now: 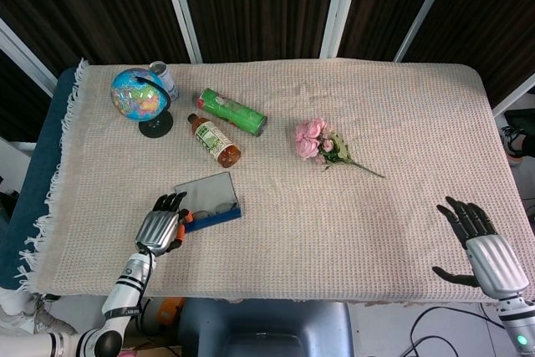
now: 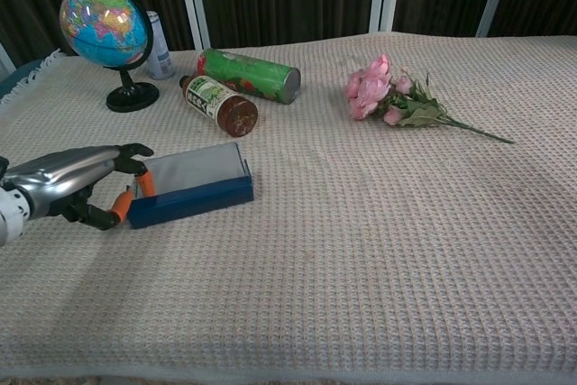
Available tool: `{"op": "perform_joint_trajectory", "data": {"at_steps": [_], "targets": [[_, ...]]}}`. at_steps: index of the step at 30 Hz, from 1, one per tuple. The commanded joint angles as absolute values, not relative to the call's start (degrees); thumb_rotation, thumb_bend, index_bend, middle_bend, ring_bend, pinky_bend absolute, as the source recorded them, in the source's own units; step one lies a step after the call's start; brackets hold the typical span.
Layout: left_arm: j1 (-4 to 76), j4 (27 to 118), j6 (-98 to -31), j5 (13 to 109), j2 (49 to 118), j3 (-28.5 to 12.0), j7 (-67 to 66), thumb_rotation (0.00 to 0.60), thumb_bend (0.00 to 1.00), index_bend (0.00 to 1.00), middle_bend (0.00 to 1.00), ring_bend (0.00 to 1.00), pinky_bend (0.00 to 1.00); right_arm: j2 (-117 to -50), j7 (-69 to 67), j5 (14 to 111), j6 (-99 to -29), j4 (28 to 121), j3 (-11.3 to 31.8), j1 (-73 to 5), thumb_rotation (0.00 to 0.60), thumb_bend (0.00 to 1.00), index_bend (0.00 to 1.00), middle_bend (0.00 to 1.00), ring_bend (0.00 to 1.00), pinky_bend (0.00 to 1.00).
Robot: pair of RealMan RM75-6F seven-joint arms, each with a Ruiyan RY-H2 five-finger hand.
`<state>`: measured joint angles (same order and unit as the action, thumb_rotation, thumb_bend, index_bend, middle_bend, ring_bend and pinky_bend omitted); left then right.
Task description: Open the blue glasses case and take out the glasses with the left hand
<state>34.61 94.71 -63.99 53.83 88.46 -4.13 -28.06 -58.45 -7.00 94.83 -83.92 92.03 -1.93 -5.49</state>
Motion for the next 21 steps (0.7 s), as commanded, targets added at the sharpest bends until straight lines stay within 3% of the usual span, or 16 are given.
{"op": "perform_joint_trajectory", "data": {"at_steps": [1,8,21], "targets": [[33.62,95.95,-64.63,55.98,87.33,-2.71,-27.68,0.600,0.66,0.44,0.02,0.00,0.00,-58.54,-6.82,94.86,-83.88,92.01,-1.94,-5.50,0.600,0.02,0.00,0.00,0.00,0.00],[31.89,100.87,-64.45,61.24,85.02,1.25,-27.12,0.599,0.66,0.46,0.02,0.00,0.00,-58.69,-6.20,95.01,-83.88,92.33,-2.00,-5.47,0.600,0.02,0.00,0.00,0.00,0.00],[31.79,104.84,-61.99,67.24,88.11,4.82,-30.14,0.600,0.64,0.37,0.00,0.00,0.00,-57.97,-8.92,96.12,-85.85,91.69,-2.29,-4.76,0.600,0.02,0.00,0.00,0.00,0.00]]}}
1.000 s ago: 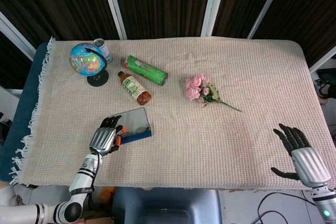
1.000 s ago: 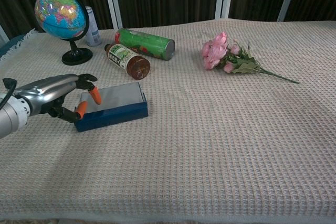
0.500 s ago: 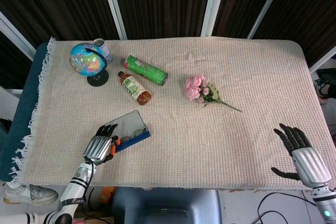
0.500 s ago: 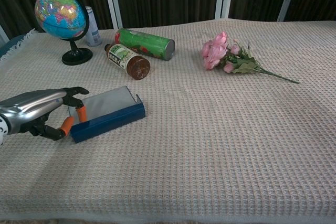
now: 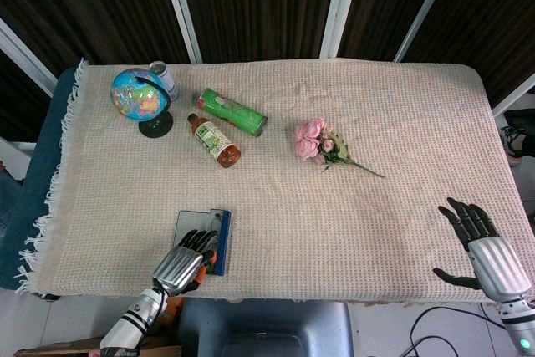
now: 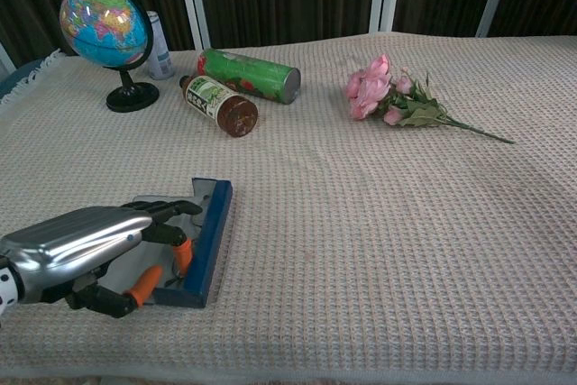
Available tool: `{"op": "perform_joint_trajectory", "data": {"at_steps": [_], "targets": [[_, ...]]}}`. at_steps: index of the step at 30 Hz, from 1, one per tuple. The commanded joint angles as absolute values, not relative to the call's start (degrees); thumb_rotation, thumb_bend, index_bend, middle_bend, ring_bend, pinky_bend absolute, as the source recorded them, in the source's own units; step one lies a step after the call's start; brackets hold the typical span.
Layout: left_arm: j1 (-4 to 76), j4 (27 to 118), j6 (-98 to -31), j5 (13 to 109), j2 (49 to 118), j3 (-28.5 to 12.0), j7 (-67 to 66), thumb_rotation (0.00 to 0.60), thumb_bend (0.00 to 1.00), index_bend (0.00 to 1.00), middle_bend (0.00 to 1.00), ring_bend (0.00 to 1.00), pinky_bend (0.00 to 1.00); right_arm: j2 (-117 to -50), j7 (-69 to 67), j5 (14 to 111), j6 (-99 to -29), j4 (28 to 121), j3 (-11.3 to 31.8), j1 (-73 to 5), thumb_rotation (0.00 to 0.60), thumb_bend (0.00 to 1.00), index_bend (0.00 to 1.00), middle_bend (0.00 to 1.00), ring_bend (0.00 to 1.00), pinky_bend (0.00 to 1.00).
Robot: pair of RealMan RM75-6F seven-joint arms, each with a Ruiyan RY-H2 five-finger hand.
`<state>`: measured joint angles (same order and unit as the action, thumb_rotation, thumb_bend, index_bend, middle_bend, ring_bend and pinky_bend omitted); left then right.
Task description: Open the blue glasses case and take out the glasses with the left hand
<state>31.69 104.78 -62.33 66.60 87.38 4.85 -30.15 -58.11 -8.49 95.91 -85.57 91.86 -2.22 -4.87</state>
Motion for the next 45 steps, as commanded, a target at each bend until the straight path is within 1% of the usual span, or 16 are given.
{"op": "perform_joint_trajectory", "data": {"at_steps": [1,13,21,26,38,45], "targets": [[31.86,104.69,-61.92,67.50,88.54,4.72,-30.30,0.600,0.64,0.36,0.00,0.00,0.00,-57.91,-9.13,96.20,-85.99,91.63,-2.31,-4.71,0.600,0.02,0.00,0.00,0.00,0.00],[32.77,103.00,-60.76,69.05,93.38,2.61,-30.27,0.600,0.65,0.34,0.00,0.00,0.00,-57.33,-10.94,96.32,-87.17,91.15,-2.28,-4.17,0.600,0.02,0.00,0.00,0.00,0.00],[33.65,98.81,-60.69,69.18,98.03,1.12,-32.79,0.600,0.65,0.31,0.00,0.00,0.00,-57.19,-11.74,96.41,-87.65,90.90,-2.27,-3.92,0.600,0.02,0.00,0.00,0.00,0.00],[34.19,95.94,-61.91,71.64,100.85,0.08,-33.57,0.600,0.65,0.29,0.00,0.00,0.00,-57.08,-11.88,96.01,-87.64,90.94,-2.09,-3.84,0.600,0.01,0.00,0.00,0.00,0.00],[36.00,88.41,-61.15,68.16,106.26,-4.92,-34.38,0.600,0.63,0.19,0.00,0.00,0.00,-56.78,-12.66,95.61,-87.83,90.71,-1.91,-3.60,0.600,0.02,0.00,0.00,0.00,0.00],[36.82,85.21,-61.80,67.42,107.70,-7.54,-33.58,0.600,0.63,0.19,0.00,0.00,0.00,-56.82,-12.60,95.46,-87.76,90.65,-1.78,-3.59,0.600,0.02,0.00,0.00,0.00,0.00]]}}
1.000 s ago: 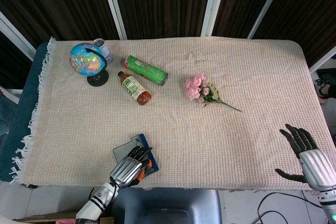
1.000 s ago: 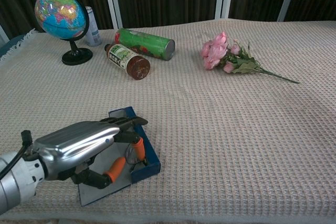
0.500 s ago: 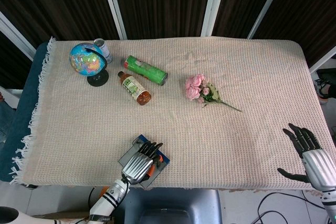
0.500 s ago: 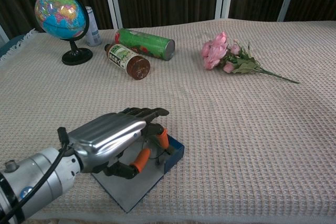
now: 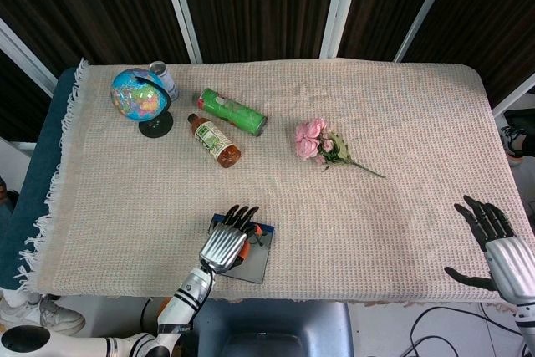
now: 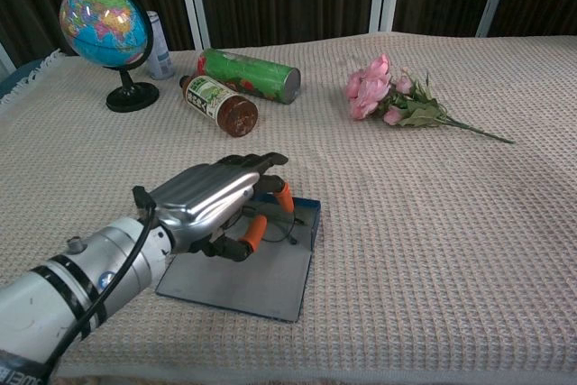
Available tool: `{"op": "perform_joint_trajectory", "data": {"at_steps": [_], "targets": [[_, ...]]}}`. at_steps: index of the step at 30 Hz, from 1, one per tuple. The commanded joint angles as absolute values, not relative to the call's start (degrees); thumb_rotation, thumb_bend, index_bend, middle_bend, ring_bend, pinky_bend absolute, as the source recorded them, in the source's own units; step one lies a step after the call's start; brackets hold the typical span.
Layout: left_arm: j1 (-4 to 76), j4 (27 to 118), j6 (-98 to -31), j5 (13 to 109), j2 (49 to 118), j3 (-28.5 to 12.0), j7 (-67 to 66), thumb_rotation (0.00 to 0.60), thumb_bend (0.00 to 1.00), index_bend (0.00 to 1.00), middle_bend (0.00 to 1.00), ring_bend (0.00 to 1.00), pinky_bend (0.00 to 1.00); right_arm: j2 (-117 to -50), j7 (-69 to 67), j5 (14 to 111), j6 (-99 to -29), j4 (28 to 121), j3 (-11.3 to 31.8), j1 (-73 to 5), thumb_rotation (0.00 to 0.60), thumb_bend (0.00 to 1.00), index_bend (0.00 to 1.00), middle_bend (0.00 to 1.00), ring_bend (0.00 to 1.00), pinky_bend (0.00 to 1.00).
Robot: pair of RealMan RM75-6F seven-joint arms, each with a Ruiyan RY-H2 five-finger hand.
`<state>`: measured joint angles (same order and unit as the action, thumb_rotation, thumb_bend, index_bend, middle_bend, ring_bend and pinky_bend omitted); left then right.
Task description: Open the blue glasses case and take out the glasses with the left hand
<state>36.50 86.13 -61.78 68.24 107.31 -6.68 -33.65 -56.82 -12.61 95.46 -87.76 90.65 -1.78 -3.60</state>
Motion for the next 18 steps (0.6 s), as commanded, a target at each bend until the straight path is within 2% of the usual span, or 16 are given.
{"op": "perform_joint_trajectory", "data": {"at_steps": [1,9,18], "targets": [[36.92,84.81,-61.73,66.94,107.81,-7.90,-33.67,0.600,0.62,0.18,0.00,0.00,0.00,-56.83,-12.60,95.46,-87.76,90.65,-1.77,-3.58,0.600,0.02,0.00,0.00,0.00,0.00],[37.10,85.26,-61.81,66.25,106.78,-8.19,-33.47,0.600,0.59,0.18,0.00,0.00,0.00,-56.88,-12.49,95.42,-87.53,90.66,-1.70,-3.65,0.600,0.02,0.00,0.00,0.00,0.00],[36.89,87.82,-63.16,68.23,104.83,-7.65,-32.88,0.600,0.52,0.25,0.00,0.00,0.00,-56.85,-12.70,95.65,-87.73,90.60,-1.76,-3.53,0.600,0.02,0.00,0.00,0.00,0.00]]}}
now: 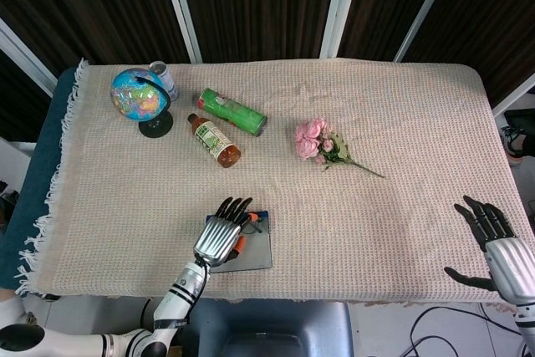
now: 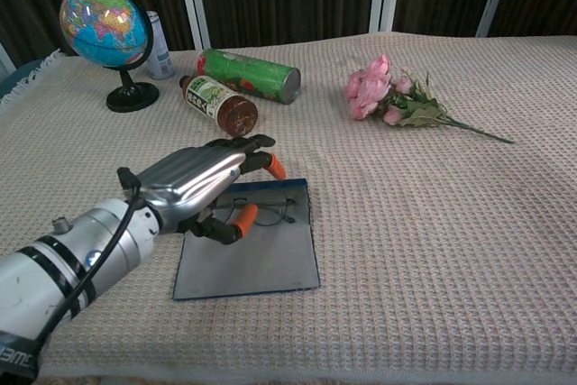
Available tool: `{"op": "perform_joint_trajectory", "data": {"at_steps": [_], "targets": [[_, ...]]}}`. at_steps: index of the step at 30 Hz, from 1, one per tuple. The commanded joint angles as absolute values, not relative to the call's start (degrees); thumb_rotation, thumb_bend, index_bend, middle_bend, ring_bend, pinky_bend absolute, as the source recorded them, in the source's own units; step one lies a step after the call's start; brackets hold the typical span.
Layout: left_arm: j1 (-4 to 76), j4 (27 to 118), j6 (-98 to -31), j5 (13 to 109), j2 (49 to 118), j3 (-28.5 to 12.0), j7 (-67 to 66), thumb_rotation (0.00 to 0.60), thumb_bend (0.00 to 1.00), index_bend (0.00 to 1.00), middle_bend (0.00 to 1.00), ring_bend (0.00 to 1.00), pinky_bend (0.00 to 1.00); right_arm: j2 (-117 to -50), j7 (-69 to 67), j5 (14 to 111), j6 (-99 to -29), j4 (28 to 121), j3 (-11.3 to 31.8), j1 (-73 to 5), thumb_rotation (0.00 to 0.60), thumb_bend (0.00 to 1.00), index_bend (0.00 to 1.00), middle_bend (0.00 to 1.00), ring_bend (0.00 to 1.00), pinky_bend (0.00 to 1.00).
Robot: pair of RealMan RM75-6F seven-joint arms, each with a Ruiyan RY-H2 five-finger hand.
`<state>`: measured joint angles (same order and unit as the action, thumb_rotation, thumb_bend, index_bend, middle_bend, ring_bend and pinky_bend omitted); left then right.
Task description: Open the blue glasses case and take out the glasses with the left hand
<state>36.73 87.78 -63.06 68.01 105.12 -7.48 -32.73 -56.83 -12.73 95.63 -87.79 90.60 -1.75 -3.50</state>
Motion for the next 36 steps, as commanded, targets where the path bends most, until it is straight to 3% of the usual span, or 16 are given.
{"op": "perform_joint_trajectory", "data": {"at_steps": [1,11,24,36], "targets": [[37.01,87.70,-63.19,68.06,104.87,-7.89,-33.08,0.600,0.51,0.26,0.00,0.00,0.00,-56.87,-12.69,95.67,-87.64,90.58,-1.78,-3.56,0.600,0.02,0.00,0.00,0.00,0.00],[39.88,87.34,-60.42,59.42,104.99,-13.45,-35.41,0.600,0.47,0.30,0.00,0.00,0.00,-56.54,-12.71,95.60,-86.88,90.83,-1.90,-3.83,0.600,0.02,0.00,0.00,0.00,0.00],[42.83,85.77,-59.53,51.10,105.46,-14.68,-39.24,0.600,0.42,0.31,0.00,0.00,0.00,-56.40,-12.93,95.48,-86.61,90.87,-1.86,-3.96,0.600,0.02,0.00,0.00,0.00,0.00],[44.63,85.25,-59.80,48.62,105.81,-14.40,-39.06,0.600,0.44,0.38,0.00,0.00,0.00,-56.29,-13.30,95.38,-86.64,90.81,-1.82,-3.94,0.600,0.02,0.00,0.00,0.00,0.00]]}}
